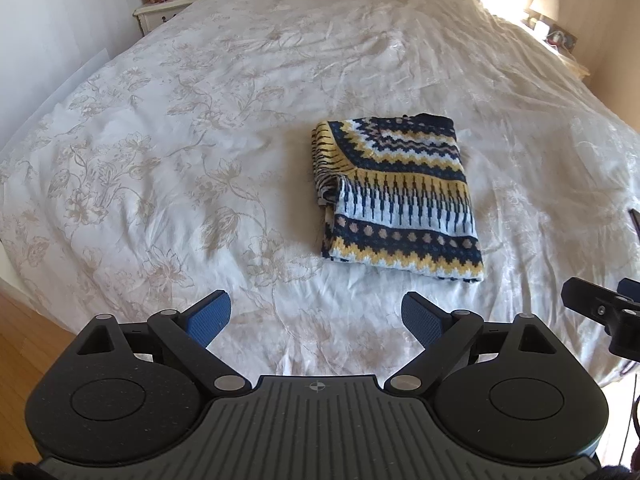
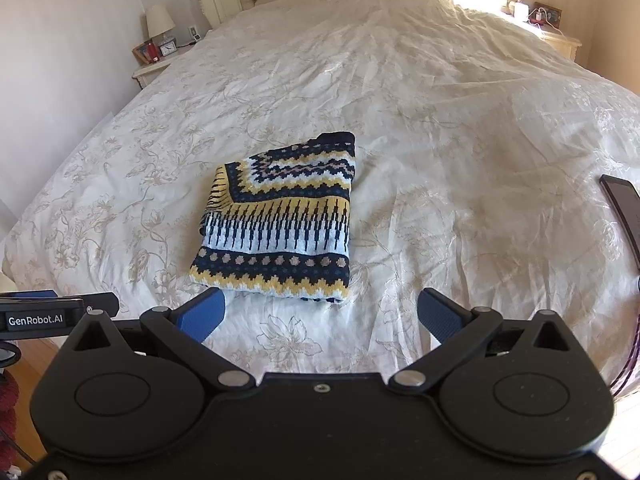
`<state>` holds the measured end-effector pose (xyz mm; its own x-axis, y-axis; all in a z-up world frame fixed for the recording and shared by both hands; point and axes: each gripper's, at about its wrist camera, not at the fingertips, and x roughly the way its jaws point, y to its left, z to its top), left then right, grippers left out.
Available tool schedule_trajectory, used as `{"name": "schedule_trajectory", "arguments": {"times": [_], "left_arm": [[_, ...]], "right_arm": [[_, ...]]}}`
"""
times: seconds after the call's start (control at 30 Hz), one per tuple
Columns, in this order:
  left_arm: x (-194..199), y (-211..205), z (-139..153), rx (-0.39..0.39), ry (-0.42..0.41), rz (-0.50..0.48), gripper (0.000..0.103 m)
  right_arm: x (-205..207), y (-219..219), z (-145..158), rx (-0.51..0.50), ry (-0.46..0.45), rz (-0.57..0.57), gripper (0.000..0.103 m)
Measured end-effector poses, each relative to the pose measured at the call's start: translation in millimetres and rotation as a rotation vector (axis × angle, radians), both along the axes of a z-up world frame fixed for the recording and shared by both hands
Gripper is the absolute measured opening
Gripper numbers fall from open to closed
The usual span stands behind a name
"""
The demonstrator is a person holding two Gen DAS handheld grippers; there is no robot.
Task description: Fold small clothes
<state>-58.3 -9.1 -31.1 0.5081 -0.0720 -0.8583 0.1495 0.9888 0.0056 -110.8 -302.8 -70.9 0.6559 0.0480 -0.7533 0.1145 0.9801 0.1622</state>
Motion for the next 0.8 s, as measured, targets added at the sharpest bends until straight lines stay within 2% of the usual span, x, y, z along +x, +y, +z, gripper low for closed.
{"name": "schedule_trajectory", "arguments": {"times": [0.33, 0.8], "left_arm": [[0, -7, -6, 0.012, 0.020, -0.023, 0.093], [6, -7, -13, 0.040, 0.044, -0.036, 0.093]], "right_arm": [[3, 3, -2, -0.063, 0.047, -0.015, 0.102], [13, 2, -12, -0.061, 0.102, -0.053, 0.102]]}}
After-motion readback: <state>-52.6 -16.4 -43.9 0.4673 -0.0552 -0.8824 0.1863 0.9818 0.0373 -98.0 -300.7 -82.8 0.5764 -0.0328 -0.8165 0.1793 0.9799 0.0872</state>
